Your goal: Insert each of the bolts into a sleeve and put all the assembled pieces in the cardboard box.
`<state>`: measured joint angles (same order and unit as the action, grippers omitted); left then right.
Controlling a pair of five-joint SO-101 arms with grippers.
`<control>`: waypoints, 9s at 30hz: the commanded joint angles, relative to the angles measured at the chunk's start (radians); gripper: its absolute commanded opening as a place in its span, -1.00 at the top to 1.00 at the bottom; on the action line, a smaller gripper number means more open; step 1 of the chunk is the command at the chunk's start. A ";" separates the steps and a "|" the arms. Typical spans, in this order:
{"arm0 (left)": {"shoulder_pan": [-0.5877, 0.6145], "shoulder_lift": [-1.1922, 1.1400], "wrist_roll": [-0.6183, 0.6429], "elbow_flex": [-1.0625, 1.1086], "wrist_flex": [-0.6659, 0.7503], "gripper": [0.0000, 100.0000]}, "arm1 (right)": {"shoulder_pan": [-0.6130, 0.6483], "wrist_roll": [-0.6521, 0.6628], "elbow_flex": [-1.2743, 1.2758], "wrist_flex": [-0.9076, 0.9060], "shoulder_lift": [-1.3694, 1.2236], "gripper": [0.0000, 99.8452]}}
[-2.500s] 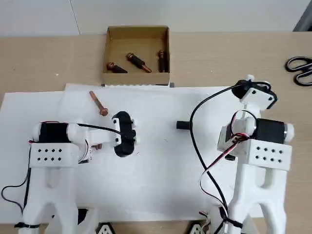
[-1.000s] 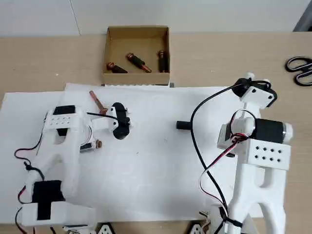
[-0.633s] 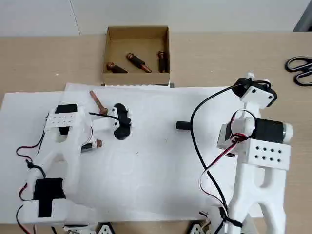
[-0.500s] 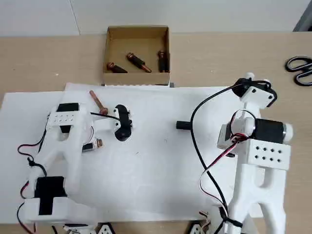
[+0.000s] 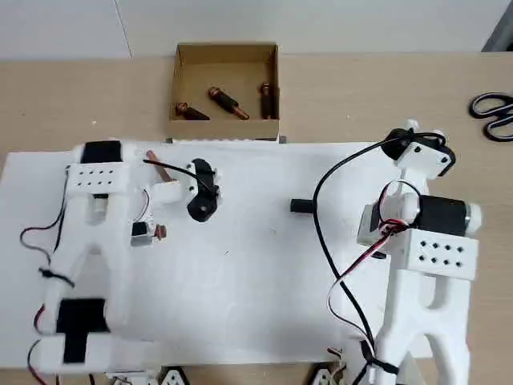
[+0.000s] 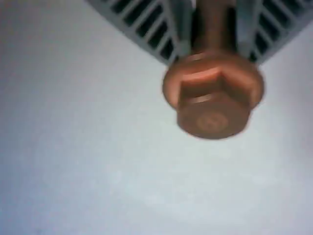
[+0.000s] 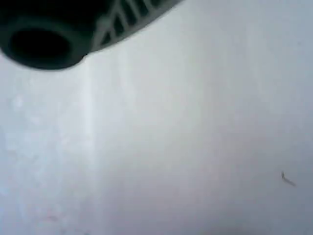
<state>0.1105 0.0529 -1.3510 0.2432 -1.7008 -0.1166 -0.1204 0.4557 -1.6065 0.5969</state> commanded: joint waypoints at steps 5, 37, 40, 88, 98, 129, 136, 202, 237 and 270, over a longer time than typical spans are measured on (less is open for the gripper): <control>-0.003 0.218 0.216 -0.044 0.014 0.99 | 0.082 -0.003 -0.014 0.001 0.028 0.99; -0.086 1.283 1.791 0.361 0.176 0.99 | 0.463 -0.002 0.407 0.243 0.880 0.99; -0.086 1.376 1.858 0.460 0.229 0.99 | 0.595 -0.002 0.509 0.277 0.981 0.99; -0.629 1.507 1.955 0.889 0.776 0.99 | 0.895 0.064 0.872 0.545 1.184 1.00; -0.649 1.514 1.955 0.921 0.779 0.99 | 0.897 0.066 0.876 0.590 1.184 1.00; -0.729 1.514 1.979 0.905 0.631 0.99 | 0.912 0.064 0.875 0.591 1.184 1.00; -0.730 1.508 1.912 0.909 0.522 0.99 | 0.898 0.069 0.861 0.599 1.184 1.00; -0.031 1.514 1.335 1.302 0.667 0.99 | 0.455 0.106 0.767 0.572 1.102 0.99; -0.023 1.514 1.333 1.313 0.686 0.99 | 0.446 0.106 -0.219 1.122 -0.380 0.99; -0.021 1.514 1.333 1.313 0.686 0.99 | 0.426 0.150 -0.839 1.202 -1.188 0.53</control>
<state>0.0813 1.5612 -0.0192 1.5612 -1.0319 0.3069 0.0176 -0.3130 -0.3775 -0.6091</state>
